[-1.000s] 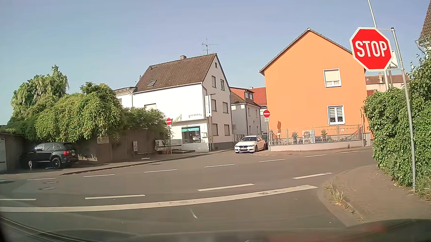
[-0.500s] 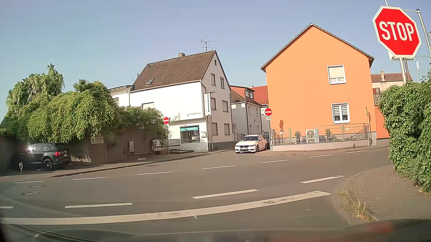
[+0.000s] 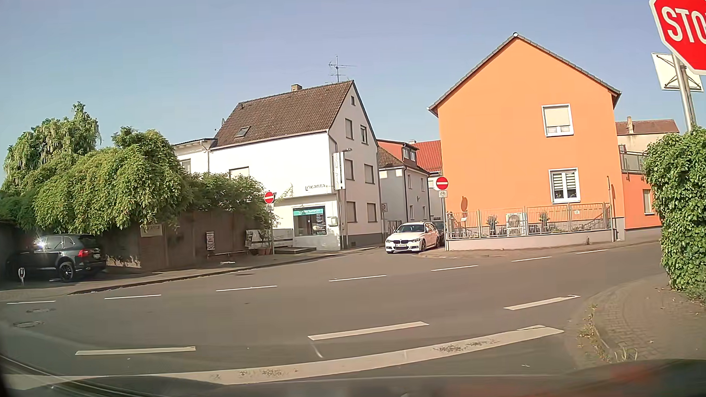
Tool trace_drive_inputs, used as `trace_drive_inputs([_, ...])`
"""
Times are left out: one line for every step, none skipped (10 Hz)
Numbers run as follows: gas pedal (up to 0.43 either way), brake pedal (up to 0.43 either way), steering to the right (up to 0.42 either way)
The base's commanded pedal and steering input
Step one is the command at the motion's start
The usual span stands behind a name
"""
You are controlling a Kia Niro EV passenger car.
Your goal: Follow the waypoints while adhering to traffic rules and regulations
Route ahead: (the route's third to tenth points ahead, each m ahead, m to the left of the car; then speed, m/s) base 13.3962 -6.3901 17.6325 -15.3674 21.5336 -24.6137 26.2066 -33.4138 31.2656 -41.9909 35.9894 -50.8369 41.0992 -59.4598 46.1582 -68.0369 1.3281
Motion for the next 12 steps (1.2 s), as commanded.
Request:
trace_drive_inputs([0.000,0.171,-0.001])
trace_drive_inputs([0.000,0.165,-0.002])
trace_drive_inputs([0.000,0.152,-0.001])
trace_drive_inputs([0.000,0.110,-0.002])
trace_drive_inputs([0.000,0.079,-0.002])
trace_drive_inputs([0.000,0.030,-0.001])
trace_drive_inputs([0.000,0.030,-0.001])
trace_drive_inputs([0.000,0.030,-0.001])
trace_drive_inputs([0.000,0.030,-0.002])
trace_drive_inputs([0.000,0.030,-0.001])
trace_drive_inputs([0.000,0.030,-0.001])
trace_drive_inputs([0.059,0.030,0.000])
